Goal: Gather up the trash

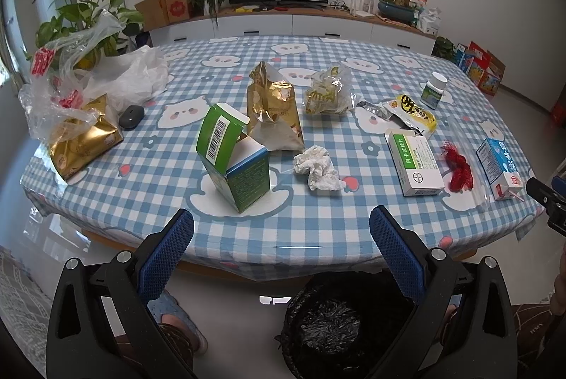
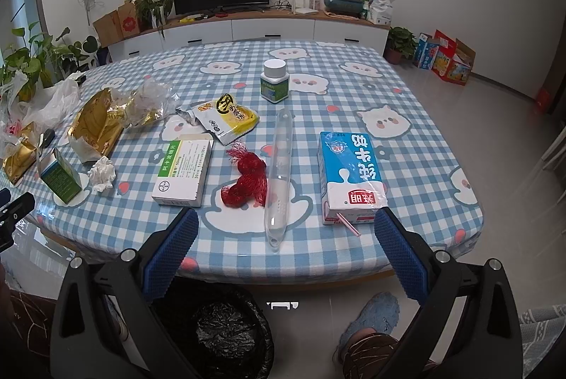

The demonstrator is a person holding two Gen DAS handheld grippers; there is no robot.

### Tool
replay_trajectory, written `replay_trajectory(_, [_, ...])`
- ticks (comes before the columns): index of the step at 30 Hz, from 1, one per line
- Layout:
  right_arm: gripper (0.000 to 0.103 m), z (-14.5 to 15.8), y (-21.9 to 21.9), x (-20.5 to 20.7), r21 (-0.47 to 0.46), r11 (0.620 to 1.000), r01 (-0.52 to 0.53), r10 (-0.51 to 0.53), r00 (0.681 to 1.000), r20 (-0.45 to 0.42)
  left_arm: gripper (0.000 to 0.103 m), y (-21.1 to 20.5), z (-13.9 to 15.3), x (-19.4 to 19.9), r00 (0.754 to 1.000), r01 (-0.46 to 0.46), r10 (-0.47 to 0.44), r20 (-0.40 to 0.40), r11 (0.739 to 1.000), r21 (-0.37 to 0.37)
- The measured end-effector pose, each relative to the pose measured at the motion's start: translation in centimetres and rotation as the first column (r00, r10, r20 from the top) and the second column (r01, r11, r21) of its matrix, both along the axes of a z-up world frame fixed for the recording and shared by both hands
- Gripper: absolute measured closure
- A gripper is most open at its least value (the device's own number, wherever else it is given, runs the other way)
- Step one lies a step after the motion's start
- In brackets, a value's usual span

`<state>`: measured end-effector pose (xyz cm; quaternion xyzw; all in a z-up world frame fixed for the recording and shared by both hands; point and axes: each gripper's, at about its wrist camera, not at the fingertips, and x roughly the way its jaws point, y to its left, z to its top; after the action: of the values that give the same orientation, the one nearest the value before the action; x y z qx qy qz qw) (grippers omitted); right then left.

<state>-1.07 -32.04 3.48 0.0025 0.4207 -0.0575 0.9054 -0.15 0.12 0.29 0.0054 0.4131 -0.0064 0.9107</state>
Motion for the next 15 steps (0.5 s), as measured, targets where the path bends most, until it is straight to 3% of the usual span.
replay_trajectory(15, [0.008,0.26,-0.05,0.01,-0.001,1.0,0.001,-0.001,1.0,0.008,0.006,-0.31,0.05,-0.17,1.0,0.001,-0.001,-0.002,1.0,0.005])
